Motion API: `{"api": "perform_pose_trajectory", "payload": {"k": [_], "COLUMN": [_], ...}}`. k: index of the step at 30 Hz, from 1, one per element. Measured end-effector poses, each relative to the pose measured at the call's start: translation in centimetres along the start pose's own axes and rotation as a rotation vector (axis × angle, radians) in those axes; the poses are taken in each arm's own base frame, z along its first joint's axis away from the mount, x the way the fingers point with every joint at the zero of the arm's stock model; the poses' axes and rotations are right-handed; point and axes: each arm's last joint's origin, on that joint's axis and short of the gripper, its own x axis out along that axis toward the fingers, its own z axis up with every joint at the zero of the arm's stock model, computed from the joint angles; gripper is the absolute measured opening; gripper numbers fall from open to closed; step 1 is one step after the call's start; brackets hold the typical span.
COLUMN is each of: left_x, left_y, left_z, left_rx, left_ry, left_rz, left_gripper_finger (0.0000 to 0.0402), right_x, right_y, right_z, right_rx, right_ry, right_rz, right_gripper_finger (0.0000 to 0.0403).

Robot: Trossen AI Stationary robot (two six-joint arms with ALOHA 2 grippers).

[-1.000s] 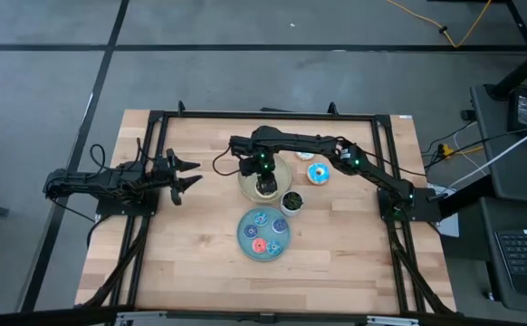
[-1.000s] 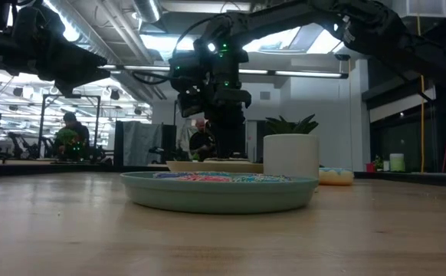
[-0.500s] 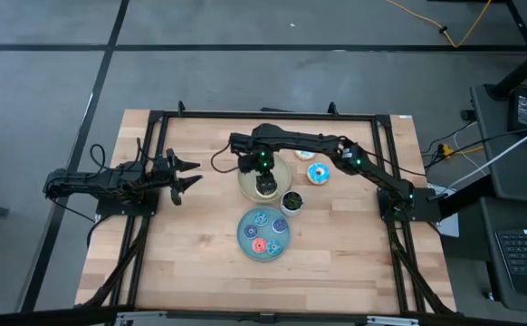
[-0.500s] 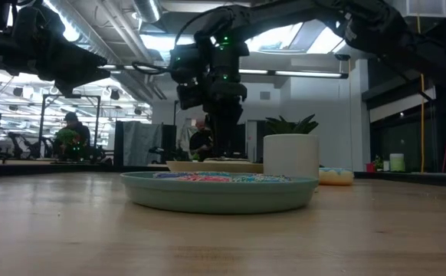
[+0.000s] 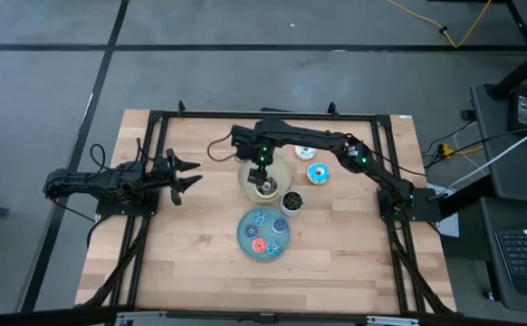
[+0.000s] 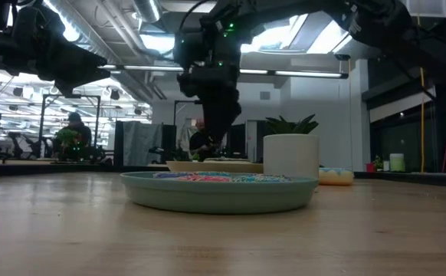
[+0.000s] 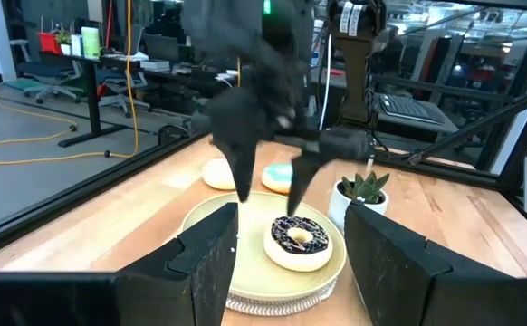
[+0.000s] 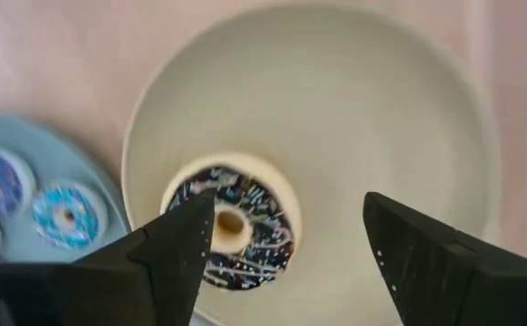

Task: Pick & Place donuts
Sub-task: Put the large blue donut on the gray plate

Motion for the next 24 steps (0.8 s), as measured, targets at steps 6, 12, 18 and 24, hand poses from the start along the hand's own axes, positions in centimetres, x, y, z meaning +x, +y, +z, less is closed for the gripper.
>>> {"api": "perform_pose_trajectory", "payload": {"k": [6,12,18,24], "left_x": [0.0,0.0,0.0,0.0], "left_y": [0.0,0.0,0.0,0.0], "left_z": [0.0,0.0,0.0,0.0], "left_rx": [0.0,0.0,0.0,0.0], "left_ry": [0.0,0.0,0.0,0.0], "left_rz": [0.001,0.0,0.001,0.0], "left_gripper_finger": [0.0196,0.0196,0.0196,0.0196], "right_x": [-2.4,-5.3,-8.1,-10.1], "right_y": [-0.5,-0.9,-1.1,-1.2], "right_z": [0.2,-0.1,-0.8,-1.4], "right_rx": [0.187,0.377,0.616,0.733], "right_ry": [-0.109,-0.184,-0.245,-0.287], "right_rz": [-0.034,-0.022,0.013,0.04], "right_gripper_finger": [0.0284,0.0284,0.0284,0.0284]}}
